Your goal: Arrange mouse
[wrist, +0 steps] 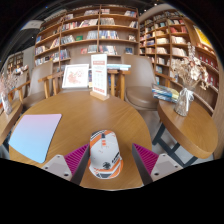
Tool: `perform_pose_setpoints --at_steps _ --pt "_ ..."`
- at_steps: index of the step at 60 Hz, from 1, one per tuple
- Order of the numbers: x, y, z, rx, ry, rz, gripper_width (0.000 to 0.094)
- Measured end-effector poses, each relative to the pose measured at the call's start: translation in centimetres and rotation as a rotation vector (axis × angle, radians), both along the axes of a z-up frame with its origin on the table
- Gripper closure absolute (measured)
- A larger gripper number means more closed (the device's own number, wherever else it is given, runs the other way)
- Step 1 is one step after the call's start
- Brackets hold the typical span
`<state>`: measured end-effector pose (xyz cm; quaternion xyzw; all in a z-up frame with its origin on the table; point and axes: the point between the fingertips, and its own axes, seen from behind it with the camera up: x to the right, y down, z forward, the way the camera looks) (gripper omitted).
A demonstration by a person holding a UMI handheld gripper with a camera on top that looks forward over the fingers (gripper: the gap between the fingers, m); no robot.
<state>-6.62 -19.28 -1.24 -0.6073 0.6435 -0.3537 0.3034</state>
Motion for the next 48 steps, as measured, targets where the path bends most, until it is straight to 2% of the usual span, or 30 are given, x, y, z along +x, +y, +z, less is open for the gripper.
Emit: perform_pose_setpoints --at_steps 4,8,10,11,12,22,29,38,43,48 --pt "0.2 0.2 -0.1 0.018 0.002 -0.001 0.0119" --pt "0.3 0.7 -0.1 0.024 0.000 0.003 0.0226" --pt "0.4 0.9 -0.1 0.023 0.000 0.013 0.0320" --pt "0.4 1.2 -0.1 0.029 0.002 0.021 0.0440" --pt "0.5 1.0 -0.1 0.023 0.003 0.014 0.0455" --pt "0.7 1.0 1.5 0.026 0.011 -0.032 0.0516" --pt "1.6 4.3 6.7 0.011 -0.060 0.014 0.0522" --pt "3.4 13.1 12.9 0.044 -0.123 0.090 0.0522" --pt "4.7 18.5 13.4 0.035 -0.125 0.132 0.0523" --pt "5.9 23.8 11.3 0.054 -0.097 0.176 0.0523"
